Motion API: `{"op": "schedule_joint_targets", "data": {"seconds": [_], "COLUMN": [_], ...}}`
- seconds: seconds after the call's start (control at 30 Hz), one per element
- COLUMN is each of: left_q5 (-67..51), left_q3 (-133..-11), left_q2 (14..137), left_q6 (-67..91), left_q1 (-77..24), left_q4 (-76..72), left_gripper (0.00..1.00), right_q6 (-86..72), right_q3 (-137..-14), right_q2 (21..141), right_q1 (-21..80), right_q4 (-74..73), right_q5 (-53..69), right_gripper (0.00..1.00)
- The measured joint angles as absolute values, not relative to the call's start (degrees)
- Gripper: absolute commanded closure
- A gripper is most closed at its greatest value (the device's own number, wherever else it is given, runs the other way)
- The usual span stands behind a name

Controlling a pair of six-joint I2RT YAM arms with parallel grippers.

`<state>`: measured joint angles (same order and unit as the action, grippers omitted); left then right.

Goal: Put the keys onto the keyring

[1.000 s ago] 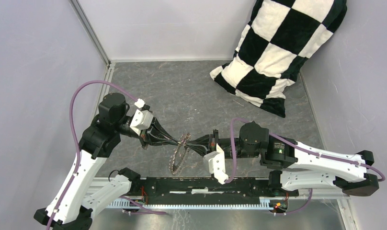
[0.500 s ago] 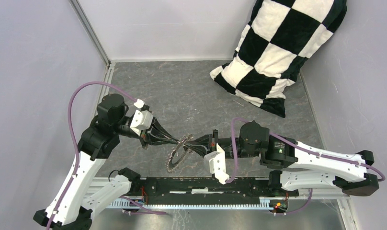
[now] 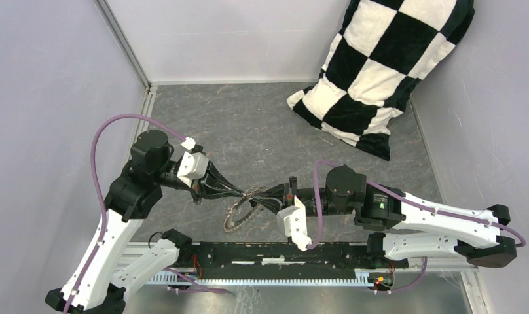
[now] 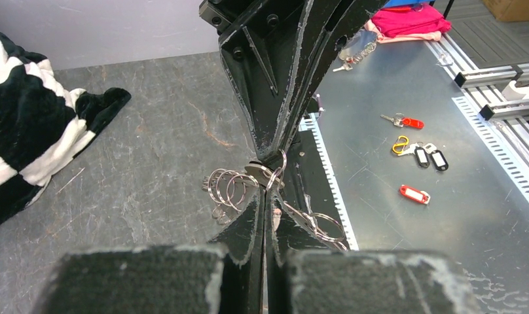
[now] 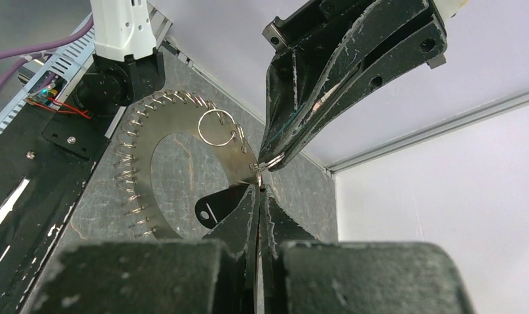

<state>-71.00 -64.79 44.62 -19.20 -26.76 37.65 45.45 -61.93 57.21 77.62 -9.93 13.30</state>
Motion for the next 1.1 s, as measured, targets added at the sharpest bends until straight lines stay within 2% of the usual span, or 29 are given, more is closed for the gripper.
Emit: {"op": "schedule_joint_targets", "data": {"seconds": [1.1], "left_q5": [-70.8], "left_q3": [-64.6], "left_q2": [44.7], "left_q6": [-22.0], "left_q1": [-26.8], "left_q4": [41.6], "left_gripper": [0.98], "right_q6": [44.4], "right_q3": [-63.4], "right_q2": [58.9], "right_q1": [77.6], "right_q4": [-9.5], "right_q5": [13.4], "right_gripper": [1.0]}}
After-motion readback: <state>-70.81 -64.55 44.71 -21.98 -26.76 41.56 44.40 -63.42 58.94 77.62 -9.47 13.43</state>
